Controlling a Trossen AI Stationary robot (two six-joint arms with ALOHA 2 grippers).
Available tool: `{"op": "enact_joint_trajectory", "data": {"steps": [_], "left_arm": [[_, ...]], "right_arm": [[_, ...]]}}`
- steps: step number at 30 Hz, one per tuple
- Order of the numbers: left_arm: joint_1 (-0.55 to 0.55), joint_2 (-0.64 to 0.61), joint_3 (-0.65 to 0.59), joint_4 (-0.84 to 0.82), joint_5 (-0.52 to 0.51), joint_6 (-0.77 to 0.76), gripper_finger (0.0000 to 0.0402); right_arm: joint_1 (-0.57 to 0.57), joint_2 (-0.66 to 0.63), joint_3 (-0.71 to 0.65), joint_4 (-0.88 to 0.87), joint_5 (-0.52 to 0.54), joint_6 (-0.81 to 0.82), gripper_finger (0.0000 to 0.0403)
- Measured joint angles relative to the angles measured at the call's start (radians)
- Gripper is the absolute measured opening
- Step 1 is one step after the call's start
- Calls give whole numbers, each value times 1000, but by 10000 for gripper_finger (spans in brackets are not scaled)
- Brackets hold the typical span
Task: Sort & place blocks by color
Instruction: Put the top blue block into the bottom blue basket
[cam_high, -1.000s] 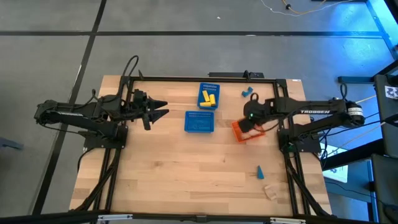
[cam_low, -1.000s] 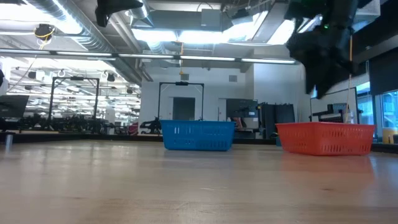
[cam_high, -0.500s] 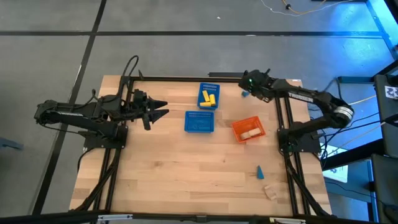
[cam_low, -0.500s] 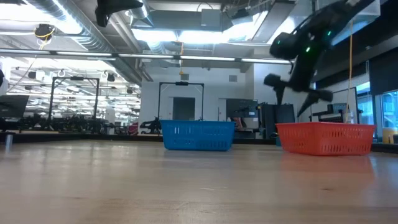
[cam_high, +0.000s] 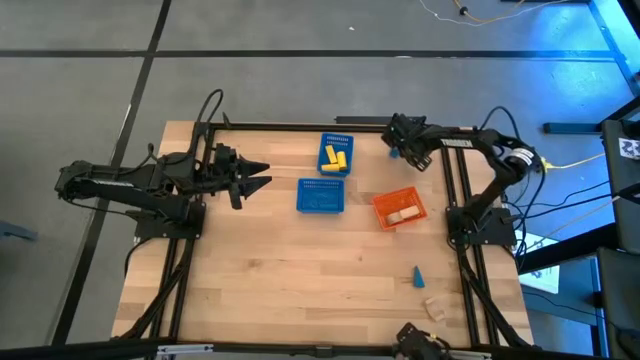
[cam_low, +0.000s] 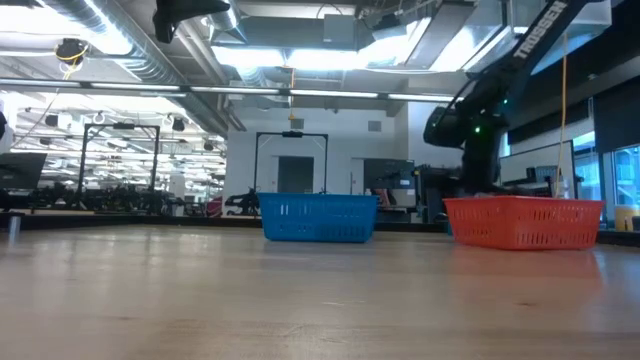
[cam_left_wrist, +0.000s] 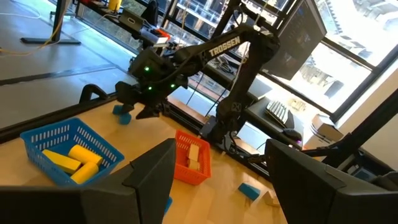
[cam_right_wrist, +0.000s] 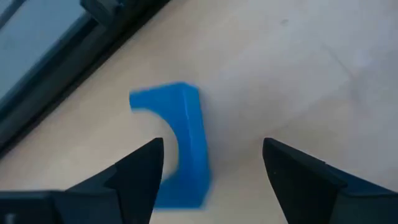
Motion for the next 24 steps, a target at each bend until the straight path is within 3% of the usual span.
{"op": "enact_joint_trajectory", "data": {"steps": [4, 7, 10, 14, 15, 19, 24], "left_arm": [[0, 0, 0, 0, 0, 3, 238], [0, 0, 0, 0, -1, 3, 238], [0, 0, 0, 0, -1, 3, 238], [0, 0, 0, 0, -6, 4, 238], [0, 0, 0, -1, -7, 4, 238], [0, 0, 0, -1, -7, 4, 238], [0, 0, 0, -1, -33, 6, 238]], "right_arm": [[-11, 29, 1, 41, -1, -1, 271], [-11, 40, 3, 33, -1, -15, 247], [-12, 36, 2, 15, -15, -90, 182], [-11, -22, -2, -19, -28, -245, 45], [-10, -51, -2, -16, -23, -303, 33], [30, -200, -1, 10, -7, -445, 39], [258, -331, 1, 54, -40, -496, 35]]}}
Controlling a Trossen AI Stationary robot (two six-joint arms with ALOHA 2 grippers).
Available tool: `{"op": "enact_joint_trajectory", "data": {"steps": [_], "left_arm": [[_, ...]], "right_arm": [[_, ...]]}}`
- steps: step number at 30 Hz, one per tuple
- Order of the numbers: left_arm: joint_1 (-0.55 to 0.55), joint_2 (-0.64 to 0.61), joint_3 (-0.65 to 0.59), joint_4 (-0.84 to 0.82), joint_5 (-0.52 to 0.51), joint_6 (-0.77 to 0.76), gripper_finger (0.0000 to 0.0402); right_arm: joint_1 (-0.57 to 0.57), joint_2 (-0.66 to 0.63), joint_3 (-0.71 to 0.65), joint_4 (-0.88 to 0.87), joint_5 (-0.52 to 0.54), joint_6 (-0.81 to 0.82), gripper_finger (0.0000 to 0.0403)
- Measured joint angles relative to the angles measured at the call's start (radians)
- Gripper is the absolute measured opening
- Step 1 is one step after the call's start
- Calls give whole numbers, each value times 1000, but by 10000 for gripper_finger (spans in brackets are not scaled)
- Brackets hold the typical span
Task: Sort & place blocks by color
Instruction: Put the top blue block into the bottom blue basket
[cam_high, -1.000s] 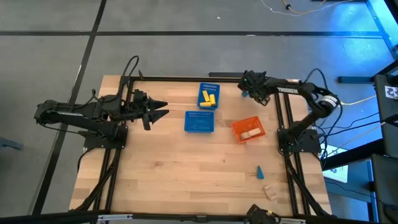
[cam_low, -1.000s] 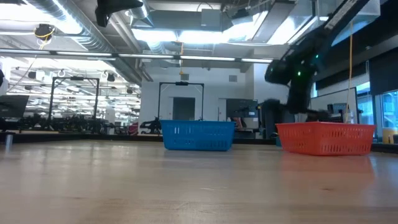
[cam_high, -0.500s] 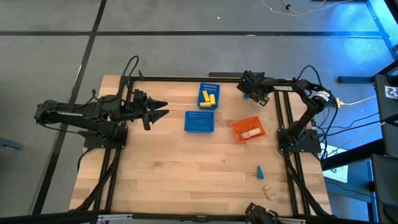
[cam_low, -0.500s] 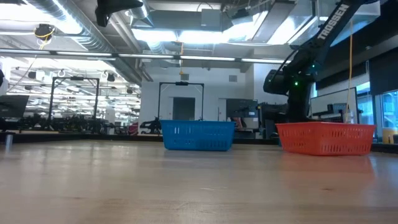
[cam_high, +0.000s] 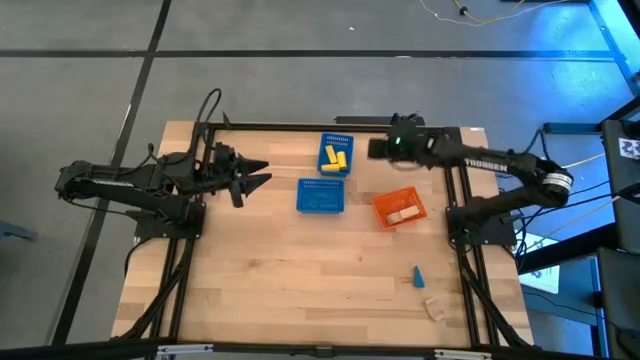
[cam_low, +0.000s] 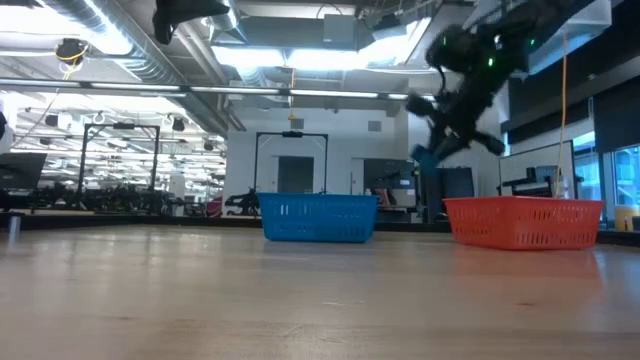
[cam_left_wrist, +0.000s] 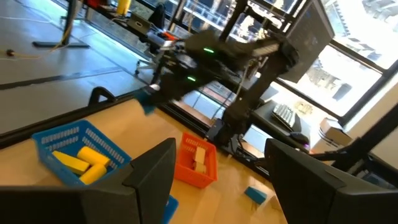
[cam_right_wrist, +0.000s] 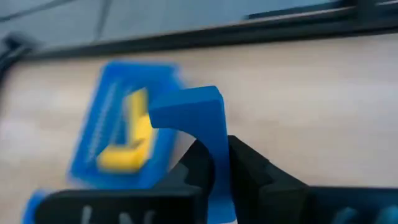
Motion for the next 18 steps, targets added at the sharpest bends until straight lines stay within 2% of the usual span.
{"op": "enact_joint_trajectory", "data": {"steps": [4, 9, 13, 18], "left_arm": [[0, 0, 0, 0, -26, 0, 238], [0, 0, 0, 1, -28, -2, 238], [0, 0, 0, 2, -28, -4, 238], [0, 0, 0, 2, -28, -5, 238]], "right_arm": [[252, 17, 0, 82, 30, 100, 35], [497, 136, 0, 299, 107, 226, 35], [564, 249, 11, 447, 119, 287, 35], [565, 366, 119, 412, 126, 259, 35]]}}
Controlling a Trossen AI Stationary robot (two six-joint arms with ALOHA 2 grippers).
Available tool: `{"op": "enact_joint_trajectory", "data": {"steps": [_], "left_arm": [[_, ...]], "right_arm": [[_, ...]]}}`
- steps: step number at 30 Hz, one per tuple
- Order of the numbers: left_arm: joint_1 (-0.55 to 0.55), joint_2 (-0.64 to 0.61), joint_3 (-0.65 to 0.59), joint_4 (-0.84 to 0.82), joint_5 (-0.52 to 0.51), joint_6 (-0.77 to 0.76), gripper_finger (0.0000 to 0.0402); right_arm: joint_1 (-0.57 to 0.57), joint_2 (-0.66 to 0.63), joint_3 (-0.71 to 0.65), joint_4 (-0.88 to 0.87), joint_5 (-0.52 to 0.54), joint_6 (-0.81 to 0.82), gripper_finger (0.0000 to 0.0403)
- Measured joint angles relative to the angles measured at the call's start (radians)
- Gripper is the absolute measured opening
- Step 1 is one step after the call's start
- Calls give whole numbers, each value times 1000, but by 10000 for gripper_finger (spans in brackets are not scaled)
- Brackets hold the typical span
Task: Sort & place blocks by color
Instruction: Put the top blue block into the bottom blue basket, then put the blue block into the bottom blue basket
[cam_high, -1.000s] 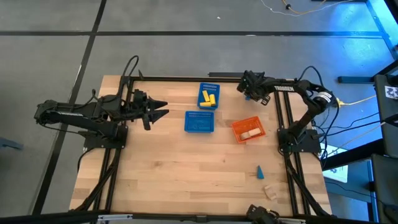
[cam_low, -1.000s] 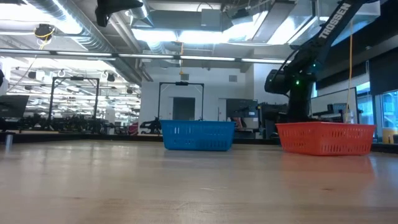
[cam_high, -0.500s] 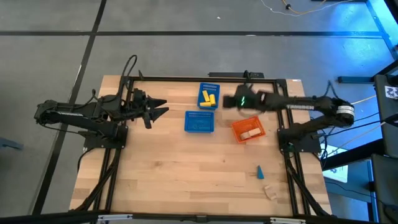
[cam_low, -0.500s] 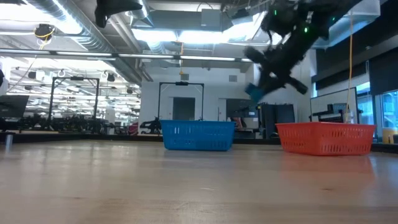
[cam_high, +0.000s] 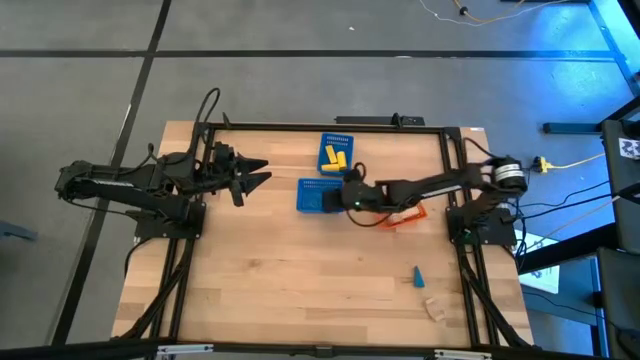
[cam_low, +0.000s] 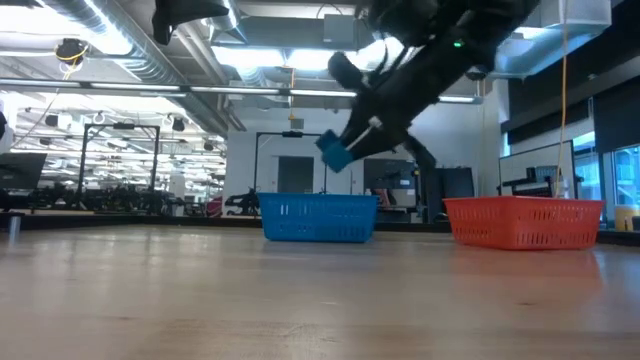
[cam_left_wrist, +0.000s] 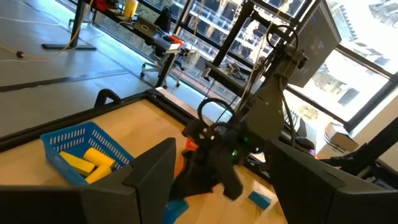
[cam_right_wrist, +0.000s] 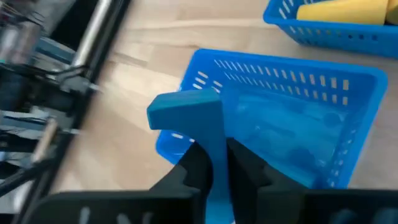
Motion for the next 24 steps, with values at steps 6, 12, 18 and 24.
{"op": "enact_joint_trajectory", "data": {"steps": [6, 12, 18, 24], "left_arm": [[0, 0, 0, 0, 0, -2, 238], [0, 0, 0, -1, 0, -1, 238], [0, 0, 0, -2, 0, 1, 238], [0, 0, 0, -4, 0, 2, 238]], "right_arm": [[-30, 91, 127, -189, 1, -61, 35], [-42, 100, 142, -203, -4, -58, 106], [-75, 95, 142, -205, -73, -64, 178], [-83, -33, 143, -281, -183, -243, 205]]}}
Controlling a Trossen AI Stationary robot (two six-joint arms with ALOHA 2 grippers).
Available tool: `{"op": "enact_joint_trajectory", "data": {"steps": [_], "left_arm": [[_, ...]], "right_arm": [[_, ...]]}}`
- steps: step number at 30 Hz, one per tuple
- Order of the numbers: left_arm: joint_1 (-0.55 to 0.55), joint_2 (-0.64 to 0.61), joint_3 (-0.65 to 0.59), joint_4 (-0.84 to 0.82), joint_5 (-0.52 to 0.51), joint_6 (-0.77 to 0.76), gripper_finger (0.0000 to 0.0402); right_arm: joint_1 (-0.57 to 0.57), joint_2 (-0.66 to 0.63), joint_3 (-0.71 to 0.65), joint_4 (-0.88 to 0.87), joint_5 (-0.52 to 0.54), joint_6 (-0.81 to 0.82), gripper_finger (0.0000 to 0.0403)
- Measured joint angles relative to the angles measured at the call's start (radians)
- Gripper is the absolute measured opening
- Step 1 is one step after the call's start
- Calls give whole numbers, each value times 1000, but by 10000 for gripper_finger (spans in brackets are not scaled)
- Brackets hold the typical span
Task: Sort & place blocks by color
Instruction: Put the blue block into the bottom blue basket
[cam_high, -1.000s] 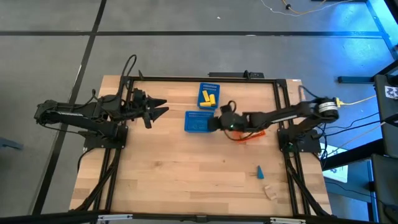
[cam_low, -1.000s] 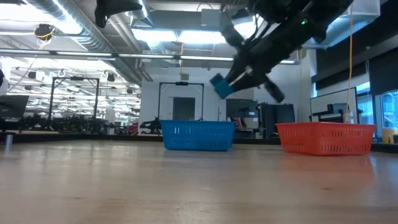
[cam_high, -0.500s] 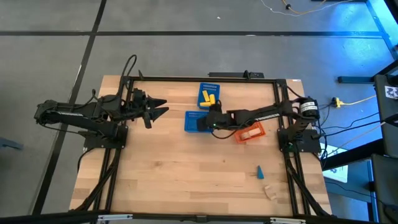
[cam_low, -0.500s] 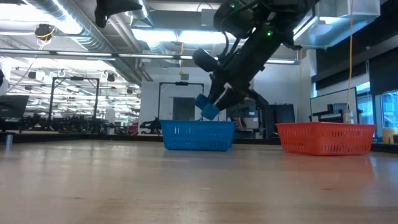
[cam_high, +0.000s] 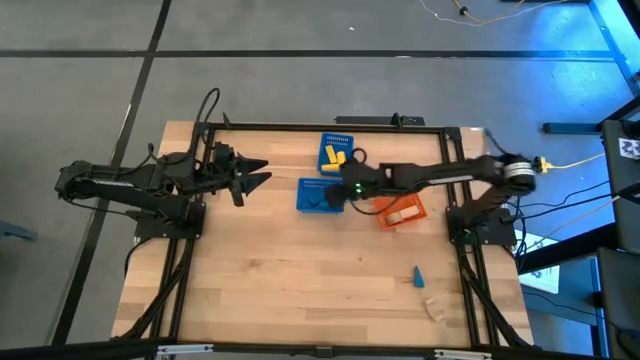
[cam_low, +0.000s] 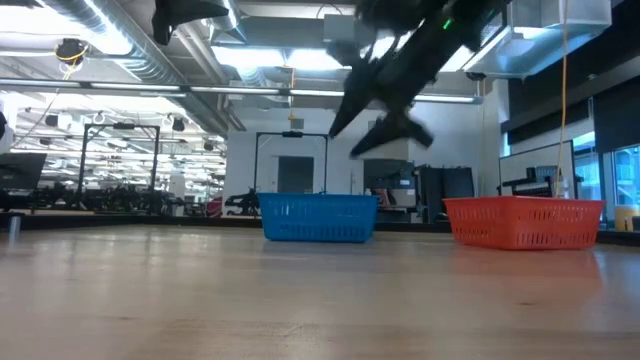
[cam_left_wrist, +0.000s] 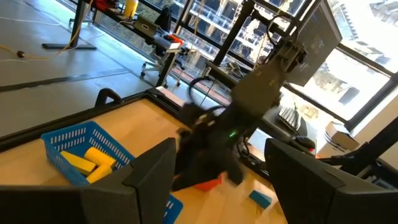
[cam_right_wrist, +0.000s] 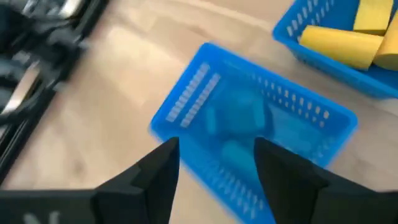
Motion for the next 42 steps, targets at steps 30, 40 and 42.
{"op": "enact_joint_trajectory", "data": {"steps": [30, 40, 42], "left_arm": [[0, 0, 0, 3, -1, -8, 238], [0, 0, 0, 4, 0, -9, 238], [0, 0, 0, 6, 0, -10, 238]], "right_arm": [[887, -11, -8, -898, -140, 1359, 207], [836, 77, -82, -777, -219, 1315, 207], [835, 78, -133, -720, -255, 1319, 207]]}}
